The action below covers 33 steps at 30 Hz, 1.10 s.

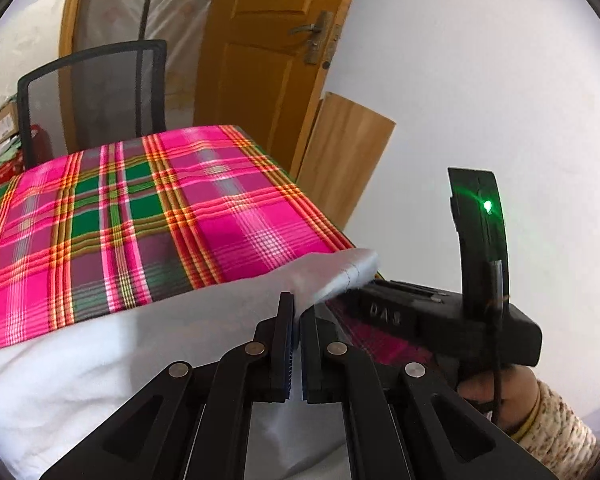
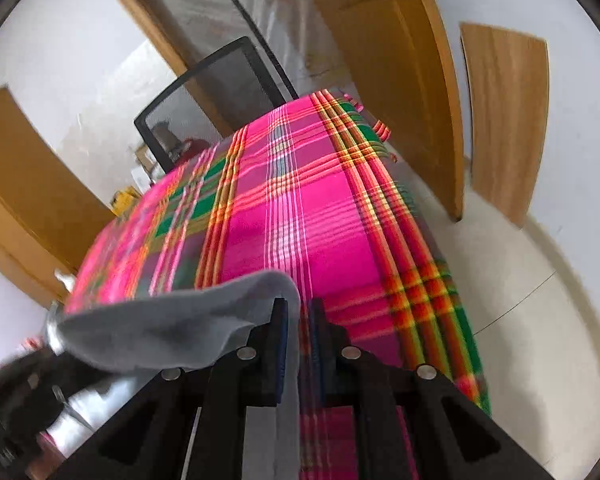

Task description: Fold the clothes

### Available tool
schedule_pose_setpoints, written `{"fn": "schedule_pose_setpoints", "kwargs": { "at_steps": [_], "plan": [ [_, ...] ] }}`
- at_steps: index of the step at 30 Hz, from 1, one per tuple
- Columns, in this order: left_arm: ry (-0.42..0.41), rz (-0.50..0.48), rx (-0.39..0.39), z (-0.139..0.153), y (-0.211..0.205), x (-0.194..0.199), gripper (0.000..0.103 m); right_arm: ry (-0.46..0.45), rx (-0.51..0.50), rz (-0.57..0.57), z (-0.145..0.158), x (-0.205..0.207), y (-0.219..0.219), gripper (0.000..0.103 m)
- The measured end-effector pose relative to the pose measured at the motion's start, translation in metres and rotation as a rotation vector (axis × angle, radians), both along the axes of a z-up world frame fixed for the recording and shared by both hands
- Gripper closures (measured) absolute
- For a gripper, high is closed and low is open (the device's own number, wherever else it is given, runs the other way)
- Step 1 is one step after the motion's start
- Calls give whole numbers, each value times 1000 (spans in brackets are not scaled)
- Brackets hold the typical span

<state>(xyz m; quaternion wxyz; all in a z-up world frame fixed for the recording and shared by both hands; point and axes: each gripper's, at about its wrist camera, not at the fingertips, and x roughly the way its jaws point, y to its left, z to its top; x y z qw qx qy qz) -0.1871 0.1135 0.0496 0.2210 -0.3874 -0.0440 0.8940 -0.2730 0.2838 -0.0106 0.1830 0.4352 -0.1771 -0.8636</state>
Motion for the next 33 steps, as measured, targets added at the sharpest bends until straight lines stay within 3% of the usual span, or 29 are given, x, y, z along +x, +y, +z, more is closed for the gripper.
{"fn": "schedule_pose_setpoints", "kwargs": {
  "at_steps": [9,17,19,22,26,29,33],
  "plan": [
    [-38,-12,-2,-6,4,3,100,-2,-54,-21,-6,-6,11,91],
    [-59,10,23,-6,-1,1,100,78,38,-17,9,14,22,88],
    [-54,7,24,-4,-2,1,100,112,60,28,15,29,23,88],
    [-49,15,35,-1,-4,1,100,174,30,204,24,52,7,88],
    [-53,5,46,0,-3,2,100,164,64,336,21,52,-24,88],
    [-50,-6,55,1,-4,4,100,115,91,327,13,31,-33,88],
    [-63,-18,50,-4,-1,4,100,93,70,201,12,3,-20,88]
  ]
}}
